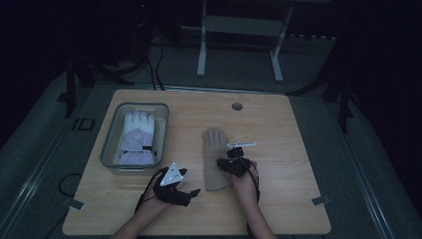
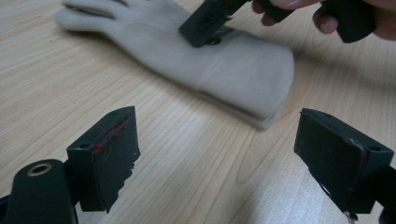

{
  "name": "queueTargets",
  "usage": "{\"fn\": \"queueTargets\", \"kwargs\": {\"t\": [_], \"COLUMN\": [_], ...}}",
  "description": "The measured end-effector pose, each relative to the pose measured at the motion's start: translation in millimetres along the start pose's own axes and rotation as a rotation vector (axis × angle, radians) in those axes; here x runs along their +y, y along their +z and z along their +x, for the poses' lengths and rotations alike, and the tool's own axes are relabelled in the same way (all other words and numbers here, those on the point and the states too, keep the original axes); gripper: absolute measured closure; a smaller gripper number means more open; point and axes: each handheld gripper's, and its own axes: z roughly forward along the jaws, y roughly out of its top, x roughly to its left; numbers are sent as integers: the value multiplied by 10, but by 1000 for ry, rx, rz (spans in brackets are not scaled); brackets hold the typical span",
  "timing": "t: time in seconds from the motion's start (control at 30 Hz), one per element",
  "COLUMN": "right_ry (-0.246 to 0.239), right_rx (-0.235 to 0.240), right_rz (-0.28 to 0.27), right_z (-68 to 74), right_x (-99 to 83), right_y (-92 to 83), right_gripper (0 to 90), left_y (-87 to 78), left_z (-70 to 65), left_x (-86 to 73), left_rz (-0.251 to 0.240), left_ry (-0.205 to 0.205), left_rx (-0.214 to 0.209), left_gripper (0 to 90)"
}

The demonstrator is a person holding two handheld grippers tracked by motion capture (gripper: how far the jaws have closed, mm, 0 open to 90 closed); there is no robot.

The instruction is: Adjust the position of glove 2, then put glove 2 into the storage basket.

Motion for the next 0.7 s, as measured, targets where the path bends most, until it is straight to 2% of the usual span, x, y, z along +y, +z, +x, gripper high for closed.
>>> {"fn": "queueTargets", "kwargs": {"t": [0.1,0.17,0.2,0.27,0.3,0.37,0.43,0.47,0.5,0.63,0.7], "right_ry": [-10,-11,-5,-4,-7,3,8,18,25,26,42], "right_rx": [16,33,38,33,31,14,-6,-2,4,-24,-27], "right_rz": [-6,-15,-26,-38,-49,-93,-114,-122,-121,-101,-90], "right_z": [69,69,61,49,34,-32,-62,-77,-86,-139,-180], "right_x": [27,60,82,111,144,263,357,400,438,581,652], "right_y": [12,-23,-53,-88,-125,-216,-231,-222,-202,-69,-2], "right_gripper": [803,785,762,744,720,652,606,568,533,421,369], "left_y": [-6,-12,-7,-2,22,51,78,84,94,182,266], "left_z": [-5,-14,-30,-40,-63,-110,-150,-162,-170,-203,-237], "left_x": [6,20,28,41,71,109,154,172,190,260,295], "left_rz": [0,8,13,18,32,34,42,39,41,67,101], "left_ry": [-2,2,3,1,15,44,72,82,88,121,149], "left_rx": [-4,-6,8,11,-21,-32,-36,-39,-44,-69,-68], "left_gripper": [142,142,141,142,142,145,145,145,145,145,145]}}
